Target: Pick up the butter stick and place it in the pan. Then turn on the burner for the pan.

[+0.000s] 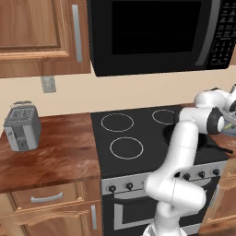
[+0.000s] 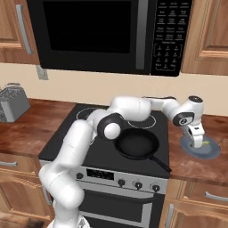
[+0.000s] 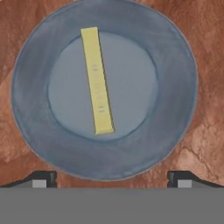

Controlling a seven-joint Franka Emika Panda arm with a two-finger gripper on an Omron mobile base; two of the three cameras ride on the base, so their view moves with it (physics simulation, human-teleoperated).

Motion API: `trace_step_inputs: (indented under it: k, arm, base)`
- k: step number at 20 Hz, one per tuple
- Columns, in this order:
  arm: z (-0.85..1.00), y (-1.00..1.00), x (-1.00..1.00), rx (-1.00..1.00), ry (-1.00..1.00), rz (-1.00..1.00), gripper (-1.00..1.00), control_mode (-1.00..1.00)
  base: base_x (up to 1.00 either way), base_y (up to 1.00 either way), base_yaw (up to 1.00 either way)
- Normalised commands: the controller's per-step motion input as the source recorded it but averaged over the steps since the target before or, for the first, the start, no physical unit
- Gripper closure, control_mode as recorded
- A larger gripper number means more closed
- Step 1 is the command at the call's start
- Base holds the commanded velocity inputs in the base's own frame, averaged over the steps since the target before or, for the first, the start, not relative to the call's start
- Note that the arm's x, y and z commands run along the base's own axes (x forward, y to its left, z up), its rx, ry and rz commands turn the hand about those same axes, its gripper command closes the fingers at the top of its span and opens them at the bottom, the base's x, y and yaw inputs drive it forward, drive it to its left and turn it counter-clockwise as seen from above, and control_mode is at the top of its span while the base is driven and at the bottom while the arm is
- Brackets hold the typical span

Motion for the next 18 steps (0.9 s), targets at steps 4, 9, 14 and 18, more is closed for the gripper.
trace_step_inputs:
  k: [4,9,14,18]
  arm:
    - [0.0,-0.25,0.11,0.0,0.0,0.0,-1.0,-1.0]
    - [0.0,-0.22,0.06,0.0,0.0,0.0,-1.0,-1.0]
    - [-0.05,-0.13,0.1,0.0,0.0,0.0,-1.0,-1.0]
    - [-0.14,-0.12,0.16,0.0,0.0,0.0,-1.0,-1.0]
  base:
    - [0.0,0.0,0.0]
    - [0.0,0.0,0.0]
    - [0.0,0.0,0.0]
    - [0.0,0.0,0.0]
